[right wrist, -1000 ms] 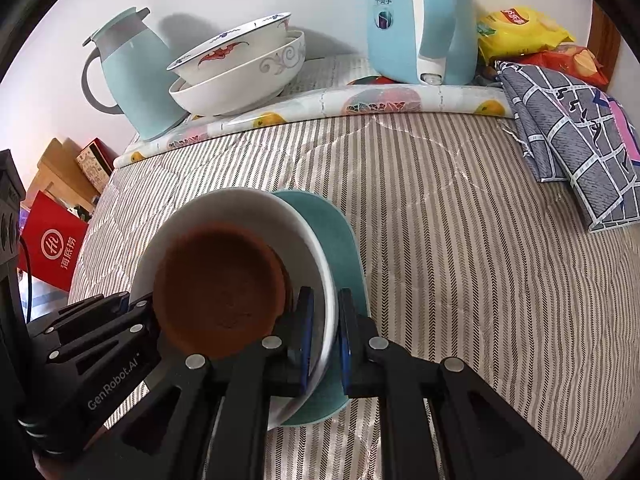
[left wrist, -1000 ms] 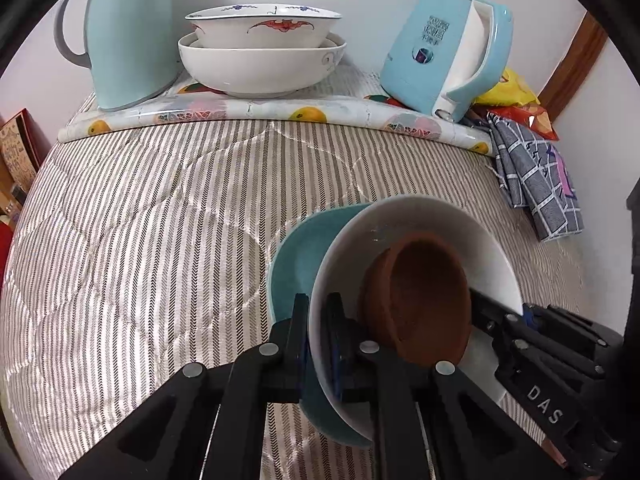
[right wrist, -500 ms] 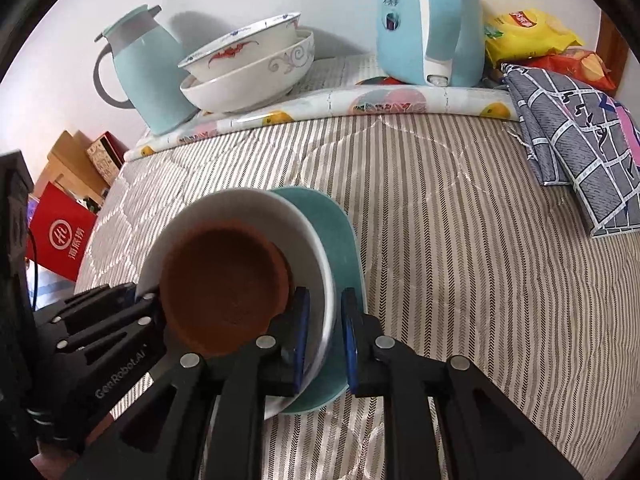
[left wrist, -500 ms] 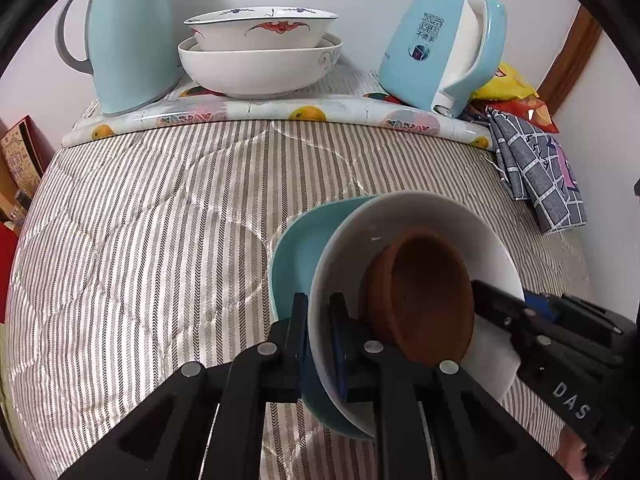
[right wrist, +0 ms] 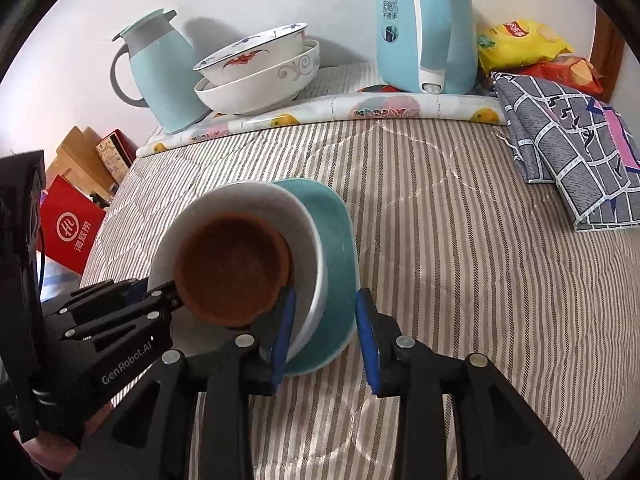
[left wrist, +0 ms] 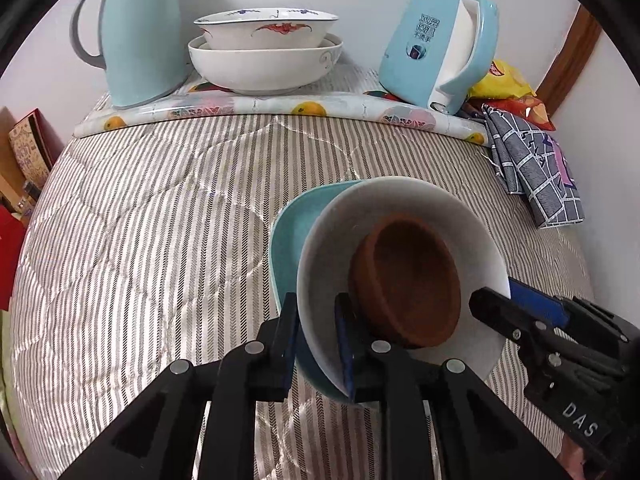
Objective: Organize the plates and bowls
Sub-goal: 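Open both grippers to release the white bowl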
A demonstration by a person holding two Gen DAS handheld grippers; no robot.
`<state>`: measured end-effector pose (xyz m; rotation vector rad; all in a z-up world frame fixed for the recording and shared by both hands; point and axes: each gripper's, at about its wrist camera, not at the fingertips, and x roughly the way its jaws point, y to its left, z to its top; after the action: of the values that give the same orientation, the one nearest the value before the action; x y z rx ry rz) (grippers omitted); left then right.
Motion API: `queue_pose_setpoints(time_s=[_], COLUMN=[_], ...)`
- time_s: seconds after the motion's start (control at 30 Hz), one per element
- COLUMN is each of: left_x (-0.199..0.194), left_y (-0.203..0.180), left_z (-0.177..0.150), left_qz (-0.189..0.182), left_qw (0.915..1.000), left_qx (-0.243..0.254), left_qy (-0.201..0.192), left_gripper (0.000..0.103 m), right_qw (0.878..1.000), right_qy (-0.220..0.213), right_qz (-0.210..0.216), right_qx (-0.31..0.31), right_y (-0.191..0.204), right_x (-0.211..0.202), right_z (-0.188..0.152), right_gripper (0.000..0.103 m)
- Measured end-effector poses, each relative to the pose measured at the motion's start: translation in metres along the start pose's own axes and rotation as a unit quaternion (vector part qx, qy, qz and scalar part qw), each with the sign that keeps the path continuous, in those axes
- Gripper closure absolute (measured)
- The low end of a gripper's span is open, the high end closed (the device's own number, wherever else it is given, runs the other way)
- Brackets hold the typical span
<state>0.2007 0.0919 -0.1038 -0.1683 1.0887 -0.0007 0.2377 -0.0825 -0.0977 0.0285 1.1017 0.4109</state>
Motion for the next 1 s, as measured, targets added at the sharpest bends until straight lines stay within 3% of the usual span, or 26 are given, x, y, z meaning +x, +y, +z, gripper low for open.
queue_pose_setpoints(time_s=[0.1, 0.2, 0.47, 0.53, 0.63, 0.8, 1.0], left_x=[-0.004, -0.009, -0.030, -0.038, -0.052, -0.075, -0.103], left_y=[-0.001, 0.000, 0.001, -0.001, -0.007, -0.019, -0.036], left_z=[-0.002, -0.004, -0.014, -0.018, -0.025, -0.040, -0.059], left_qz=[0.003, 0.023, 0.017, 0.023, 0.029, 0.031, 0.038], left_qw=[1.0000, 0.9997, 0.9996, 0.9992, 0.9985, 0.9970, 0.9941], left_qx=[0.000, 0.001, -0.003, -0.002, 0.001, 0.011, 0.025], left_qy=[-0.002, -0.007, -0.023, -0.033, -0.047, -0.070, -0.098], left_gripper=[0.082, 0.066, 0.065, 0.065, 0.051, 0.048, 0.033], right_qw=[1.000, 1.000, 1.000, 0.999, 0.998, 0.997, 0.993], right_qy=[-0.004, -0.007, -0.028, -0.035, -0.050, -0.060, -0.087], right_qz=[0.001, 0.000, -0.013, -0.024, -0.031, -0.041, -0.065], right_qx=[-0.006, -0.006, -0.004, -0.004, -0.002, 0.014, 0.034], right_y=[0.002, 0.003, 0.002, 0.002, 0.000, -0.007, -0.019], right_x=[-0.006, -0.010, -0.034, -0.044, -0.063, -0.088, -0.125], right_z=[-0.004, -0.006, -0.019, -0.023, -0.033, -0.049, -0.074], right_gripper=[0.071, 0.070, 0.066, 0.060, 0.055, 0.052, 0.051])
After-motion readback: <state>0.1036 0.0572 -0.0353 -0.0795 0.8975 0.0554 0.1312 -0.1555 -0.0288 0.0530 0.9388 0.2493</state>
